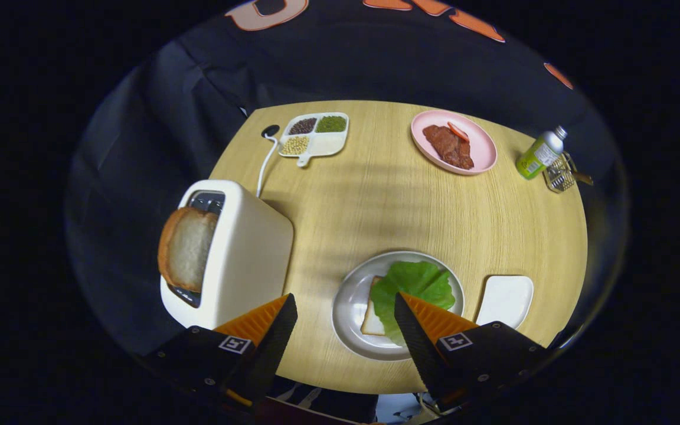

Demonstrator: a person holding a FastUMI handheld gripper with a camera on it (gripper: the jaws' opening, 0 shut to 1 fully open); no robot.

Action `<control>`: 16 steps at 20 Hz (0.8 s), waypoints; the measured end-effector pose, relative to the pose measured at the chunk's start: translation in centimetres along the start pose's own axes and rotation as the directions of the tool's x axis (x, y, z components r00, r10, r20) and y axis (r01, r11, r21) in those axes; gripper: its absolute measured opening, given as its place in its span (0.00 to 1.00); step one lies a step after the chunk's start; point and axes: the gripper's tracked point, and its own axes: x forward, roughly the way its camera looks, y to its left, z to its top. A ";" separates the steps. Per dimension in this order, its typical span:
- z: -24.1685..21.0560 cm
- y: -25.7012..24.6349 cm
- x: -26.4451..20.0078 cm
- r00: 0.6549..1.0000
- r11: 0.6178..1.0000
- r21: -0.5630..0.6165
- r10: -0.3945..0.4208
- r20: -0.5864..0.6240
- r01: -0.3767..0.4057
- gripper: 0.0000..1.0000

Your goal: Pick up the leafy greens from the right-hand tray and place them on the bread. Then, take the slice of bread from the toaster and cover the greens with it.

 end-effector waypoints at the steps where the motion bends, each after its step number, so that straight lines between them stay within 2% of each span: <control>1: 1.0 1.2 -0.7 1.000 1.000 -0.012 0.008 0.019 -0.008 0.99; 7: 4.3 7.8 -2.8 0.996 0.996 -0.048 0.077 0.051 -0.075 0.99; 10: 4.8 10.3 -2.3 0.994 0.993 -0.050 0.107 0.038 -0.105 0.99; 16: 4.7 13.5 -0.6 0.994 0.991 -0.075 0.111 -0.003 -0.111 0.98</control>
